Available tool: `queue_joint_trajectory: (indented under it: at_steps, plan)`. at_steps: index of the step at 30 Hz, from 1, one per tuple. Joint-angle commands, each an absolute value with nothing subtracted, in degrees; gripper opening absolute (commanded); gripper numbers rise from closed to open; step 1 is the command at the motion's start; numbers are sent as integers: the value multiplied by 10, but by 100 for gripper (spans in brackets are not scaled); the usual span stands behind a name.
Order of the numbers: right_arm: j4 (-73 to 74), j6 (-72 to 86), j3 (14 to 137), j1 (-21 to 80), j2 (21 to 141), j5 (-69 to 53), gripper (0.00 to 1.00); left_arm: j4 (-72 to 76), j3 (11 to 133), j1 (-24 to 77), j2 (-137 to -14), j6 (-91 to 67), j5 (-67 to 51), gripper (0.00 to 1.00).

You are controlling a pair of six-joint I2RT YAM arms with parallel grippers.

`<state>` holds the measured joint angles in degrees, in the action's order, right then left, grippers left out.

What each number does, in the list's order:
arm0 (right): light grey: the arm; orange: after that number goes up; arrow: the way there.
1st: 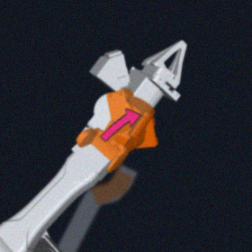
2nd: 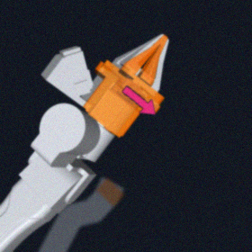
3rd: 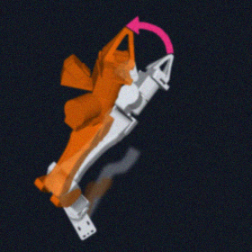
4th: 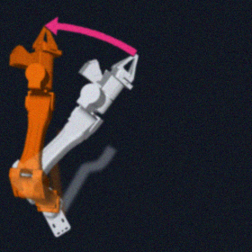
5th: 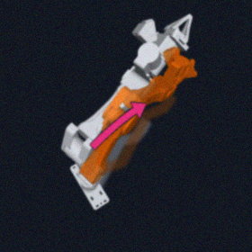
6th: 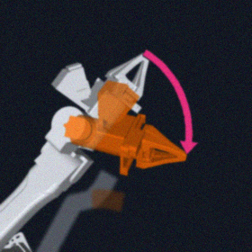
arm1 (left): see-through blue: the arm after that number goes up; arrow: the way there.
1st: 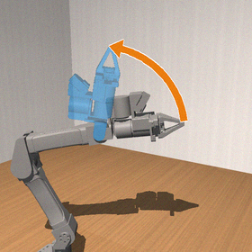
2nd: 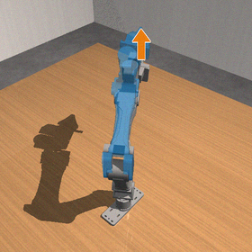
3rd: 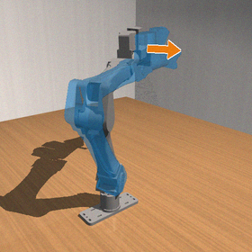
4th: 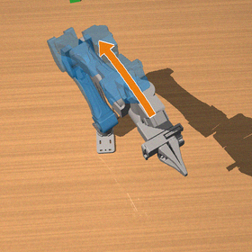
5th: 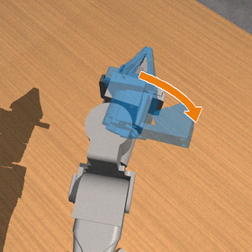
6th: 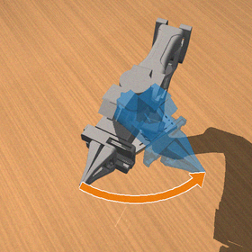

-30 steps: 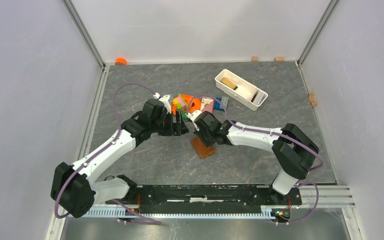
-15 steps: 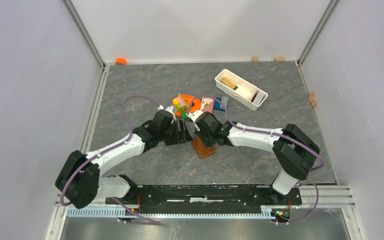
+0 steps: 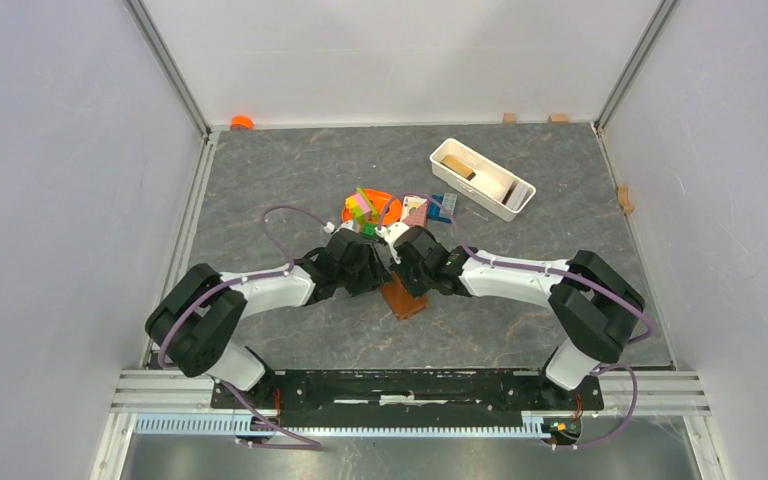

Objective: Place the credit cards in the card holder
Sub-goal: Close the card holder at the center of the board.

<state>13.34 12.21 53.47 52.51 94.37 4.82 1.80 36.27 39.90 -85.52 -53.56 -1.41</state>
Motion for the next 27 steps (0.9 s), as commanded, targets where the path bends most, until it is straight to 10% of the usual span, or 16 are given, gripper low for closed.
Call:
queue_joint_trajectory:
  at_steps: [1,27]
  plan:
    - [114,132,528,529,933,23,0,36,371,409,-885,-557,8,56]
    - [102,146,484,531,929,23,0,-55,388,452,-836,-540,94,47]
